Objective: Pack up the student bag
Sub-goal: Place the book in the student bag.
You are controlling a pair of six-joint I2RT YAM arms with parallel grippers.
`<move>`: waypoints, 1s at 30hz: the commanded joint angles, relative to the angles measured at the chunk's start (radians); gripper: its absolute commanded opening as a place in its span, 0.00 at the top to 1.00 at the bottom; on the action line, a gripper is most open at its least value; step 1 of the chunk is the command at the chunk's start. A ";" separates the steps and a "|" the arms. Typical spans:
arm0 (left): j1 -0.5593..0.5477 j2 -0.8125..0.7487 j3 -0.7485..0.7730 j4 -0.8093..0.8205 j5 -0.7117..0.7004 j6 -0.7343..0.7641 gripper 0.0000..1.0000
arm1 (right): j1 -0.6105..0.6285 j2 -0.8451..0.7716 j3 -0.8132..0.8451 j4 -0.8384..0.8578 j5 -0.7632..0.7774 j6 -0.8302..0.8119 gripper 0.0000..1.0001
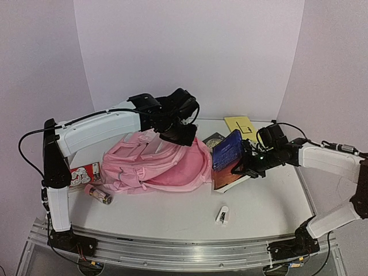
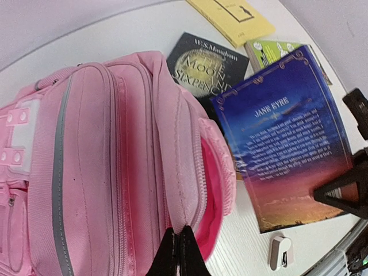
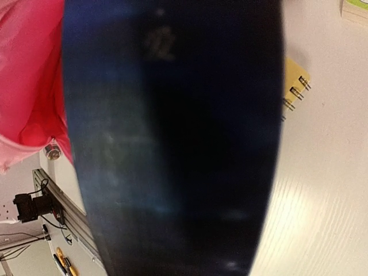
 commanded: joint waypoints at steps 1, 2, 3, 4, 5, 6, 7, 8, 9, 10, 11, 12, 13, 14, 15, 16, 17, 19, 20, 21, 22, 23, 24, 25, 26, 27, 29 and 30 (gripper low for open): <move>0.007 -0.099 0.043 0.114 -0.135 0.040 1.00 | 0.009 -0.164 0.079 0.037 -0.129 -0.055 1.00; 0.008 -0.107 0.038 0.120 -0.135 0.046 1.00 | 0.010 -0.183 0.076 0.040 -0.164 -0.044 1.00; 0.008 -0.112 0.033 0.124 -0.135 0.050 1.00 | 0.010 -0.201 0.073 0.046 -0.201 -0.032 1.00; 0.008 -0.120 0.026 0.130 -0.134 0.055 1.00 | 0.012 -0.219 0.069 0.056 -0.227 -0.021 1.00; 0.008 -0.128 0.013 0.139 -0.129 0.060 1.00 | 0.015 -0.235 0.066 0.065 -0.246 -0.016 1.00; 0.008 -0.135 -0.001 0.147 -0.124 0.062 1.00 | 0.018 -0.250 0.063 0.074 -0.267 -0.011 1.00; 0.008 -0.143 -0.016 0.157 -0.118 0.066 1.00 | 0.018 -0.261 0.059 0.094 -0.291 0.006 1.00; 0.008 -0.152 -0.030 0.169 -0.110 0.071 1.00 | 0.018 -0.264 0.056 0.120 -0.315 0.033 1.00; 0.008 -0.160 -0.042 0.181 -0.098 0.077 1.00 | 0.018 -0.251 0.056 0.157 -0.348 0.076 1.00; 0.008 -0.165 -0.054 0.191 -0.080 0.086 1.00 | 0.018 -0.229 0.058 0.198 -0.395 0.126 1.00; 0.008 -0.171 -0.062 0.199 -0.065 0.092 1.00 | 0.018 -0.198 0.060 0.247 -0.432 0.180 1.00; 0.007 -0.177 -0.068 0.207 -0.052 0.098 1.00 | 0.018 -0.160 0.065 0.297 -0.462 0.235 1.00; 0.006 -0.184 -0.078 0.216 -0.038 0.104 1.00 | 0.018 -0.121 0.074 0.326 -0.482 0.279 1.00; 0.005 -0.192 -0.091 0.224 -0.030 0.108 1.00 | 0.018 -0.082 0.087 0.336 -0.487 0.304 1.00; 0.005 -0.202 -0.106 0.234 -0.026 0.110 1.00 | 0.018 -0.048 0.099 0.344 -0.487 0.322 1.00; 0.005 -0.213 -0.123 0.245 -0.022 0.112 1.00 | 0.019 -0.012 0.110 0.355 -0.482 0.348 1.00; 0.004 -0.225 -0.140 0.258 -0.011 0.114 1.00 | 0.019 0.027 0.118 0.396 -0.485 0.377 1.00; 0.003 -0.244 -0.171 0.283 0.014 0.116 1.00 | 0.020 0.097 0.132 0.502 -0.500 0.432 1.00; 0.003 -0.250 -0.181 0.291 0.027 0.116 1.00 | 0.020 0.137 0.147 0.553 -0.510 0.459 1.00; 0.002 -0.251 -0.183 0.291 0.034 0.116 1.00 | 0.022 0.186 0.172 0.616 -0.525 0.488 1.00; 0.002 -0.250 -0.182 0.287 0.038 0.116 1.00 | 0.025 0.222 0.191 0.678 -0.540 0.523 1.00; 0.001 -0.247 -0.182 0.282 0.040 0.118 1.00 | 0.027 0.267 0.217 0.751 -0.553 0.564 1.00; 0.000 -0.246 -0.182 0.280 0.044 0.120 1.00 | 0.028 0.313 0.248 0.820 -0.564 0.603 1.00; -0.001 -0.246 -0.183 0.280 0.048 0.122 1.00 | 0.031 0.348 0.272 0.852 -0.568 0.635 1.00; -0.001 -0.245 -0.182 0.279 0.051 0.124 1.00 | 0.033 0.390 0.300 0.880 -0.572 0.657 1.00; -0.002 -0.243 -0.180 0.276 0.056 0.125 1.00 | 0.035 0.427 0.323 0.896 -0.573 0.670 1.00; -0.003 -0.234 -0.173 0.267 0.060 0.122 1.00 | 0.045 0.500 0.368 0.942 -0.578 0.703 1.00; -0.003 -0.229 -0.168 0.261 0.060 0.119 1.00 | 0.051 0.535 0.388 0.969 -0.580 0.724 1.00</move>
